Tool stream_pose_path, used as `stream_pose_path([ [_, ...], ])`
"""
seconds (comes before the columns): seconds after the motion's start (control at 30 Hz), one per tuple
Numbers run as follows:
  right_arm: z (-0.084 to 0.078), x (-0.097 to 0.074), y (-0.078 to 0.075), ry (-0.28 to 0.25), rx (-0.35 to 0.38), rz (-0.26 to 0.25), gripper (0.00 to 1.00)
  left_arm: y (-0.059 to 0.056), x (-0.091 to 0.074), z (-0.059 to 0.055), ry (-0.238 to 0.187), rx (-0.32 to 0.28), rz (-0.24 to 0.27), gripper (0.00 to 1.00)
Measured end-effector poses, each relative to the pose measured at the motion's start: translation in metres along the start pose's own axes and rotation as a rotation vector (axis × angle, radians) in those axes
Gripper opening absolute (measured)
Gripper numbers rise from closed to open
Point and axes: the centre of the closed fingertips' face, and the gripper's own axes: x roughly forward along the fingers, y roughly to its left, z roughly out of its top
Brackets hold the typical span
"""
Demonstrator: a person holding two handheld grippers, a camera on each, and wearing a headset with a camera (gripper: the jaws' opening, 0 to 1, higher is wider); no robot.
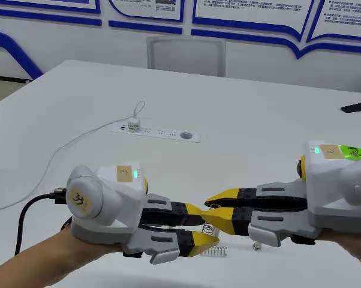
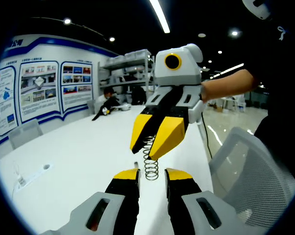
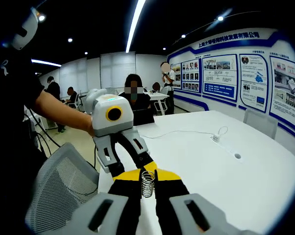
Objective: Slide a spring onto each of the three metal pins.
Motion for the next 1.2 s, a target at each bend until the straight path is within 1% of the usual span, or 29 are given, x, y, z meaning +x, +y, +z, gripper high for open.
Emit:
stream_pose_path([
  [0.07,0.000,-0.001,-0.002,0.002,-0.004,-0.006,0.10,0.003,-0.001,-0.001,-0.002,-0.011,0.015,0.23],
  [0.17,-0.001,-0.004,-0.005,0.005,-0.003,-0.015,0.10,0.006,-0.004,-0.004,-0.010,-0.055,0.025,0.26],
  [0.33,0.001,-0.009,-0.013,0.004,-0.005,-0.033,0.10,0.011,-0.009,-0.008,-0.004,-0.065,0.058,0.38],
  [0.47,0.003,-0.012,-0.021,-0.002,-0.006,-0.056,0.10,0.017,-0.015,-0.005,-0.021,-0.077,0.086,0.46],
  [0.6,0.004,-0.015,-0.026,-0.003,-0.009,-0.074,0.10,0.019,-0.020,-0.007,-0.022,-0.105,0.094,0.51],
  [0.7,0.003,-0.017,-0.031,0.001,-0.011,-0.093,0.10,0.024,-0.025,-0.011,-0.008,-0.103,0.121,0.57],
  [0.87,-0.002,-0.022,-0.041,0.005,0.000,-0.127,0.10,0.036,-0.036,-0.011,-0.014,-0.116,0.183,0.68],
  [1.0,-0.006,-0.027,-0.049,0.007,0.011,-0.152,0.10,0.040,-0.042,-0.013,-0.011,-0.125,0.198,0.69],
  [1.1,-0.012,-0.032,-0.061,0.015,0.019,-0.183,0.10,0.044,-0.047,-0.015,0.000,-0.125,0.212,0.70],
  [1.2,-0.016,-0.038,-0.070,0.017,0.029,-0.210,0.10,0.048,-0.051,-0.015,0.004,-0.127,0.226,0.72],
])
